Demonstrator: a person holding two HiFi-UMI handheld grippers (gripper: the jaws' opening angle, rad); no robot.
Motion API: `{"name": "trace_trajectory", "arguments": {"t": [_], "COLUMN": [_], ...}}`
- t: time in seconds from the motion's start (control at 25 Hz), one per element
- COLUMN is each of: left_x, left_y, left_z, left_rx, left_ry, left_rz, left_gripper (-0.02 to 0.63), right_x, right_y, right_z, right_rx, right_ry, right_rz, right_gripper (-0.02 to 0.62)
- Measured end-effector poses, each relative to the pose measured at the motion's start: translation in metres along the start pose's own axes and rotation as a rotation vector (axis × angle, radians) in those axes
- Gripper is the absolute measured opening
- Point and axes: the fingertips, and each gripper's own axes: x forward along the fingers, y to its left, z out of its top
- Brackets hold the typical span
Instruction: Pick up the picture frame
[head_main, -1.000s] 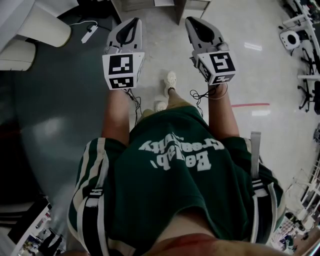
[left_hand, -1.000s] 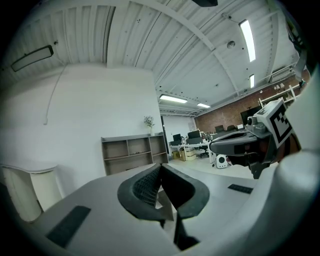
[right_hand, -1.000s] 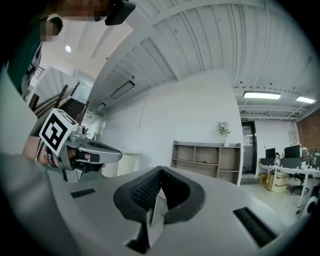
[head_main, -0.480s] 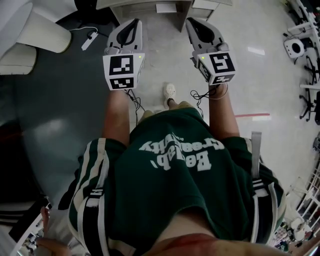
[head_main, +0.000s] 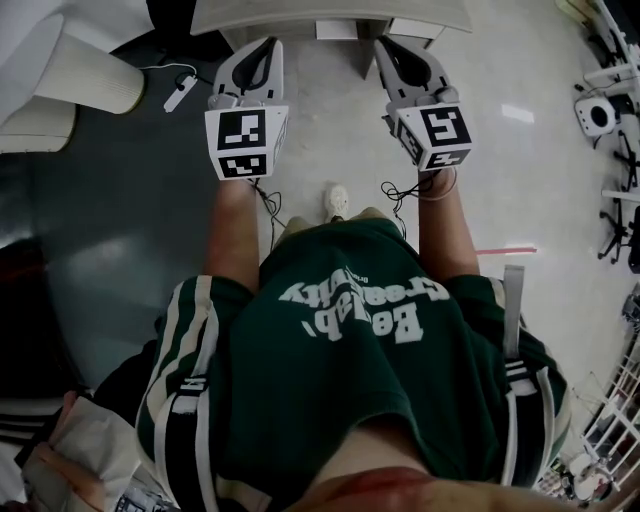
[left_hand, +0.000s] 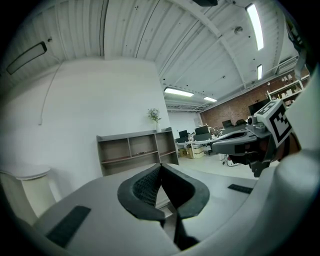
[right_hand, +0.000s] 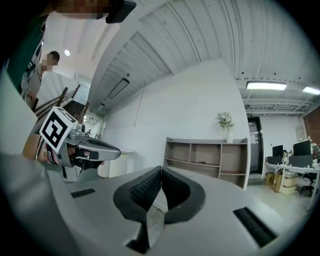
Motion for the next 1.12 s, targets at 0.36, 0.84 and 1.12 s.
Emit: {"name": "trace_trajectory", "arguments": {"t": [0.36,0.84,1.12], "left_x": [0.085,0.145,0.186], "left_y": [0.02,0.037,0.072], "left_z": [-0.007,-0.006,-0.016], "left_rx": [0.005,0.022,0.019], "left_ry": [0.006,0.019,0.024], "left_rz": [0.018,0.023,0.027], "left_gripper": [0.02,0.019,0.019], "right_x": [0.066,0.114,0.169], "right_y": [-0.061,-0.097,-0.112], "right_z": [-0.021,-0.028,-0.035], "right_rx": [0.008,0.03,0.029], "right_ry": [0.005,-0.008,-0.005], "right_rz": [0.014,0.038,0.048], "right_gripper": [0.034,0.035,0.034]}}
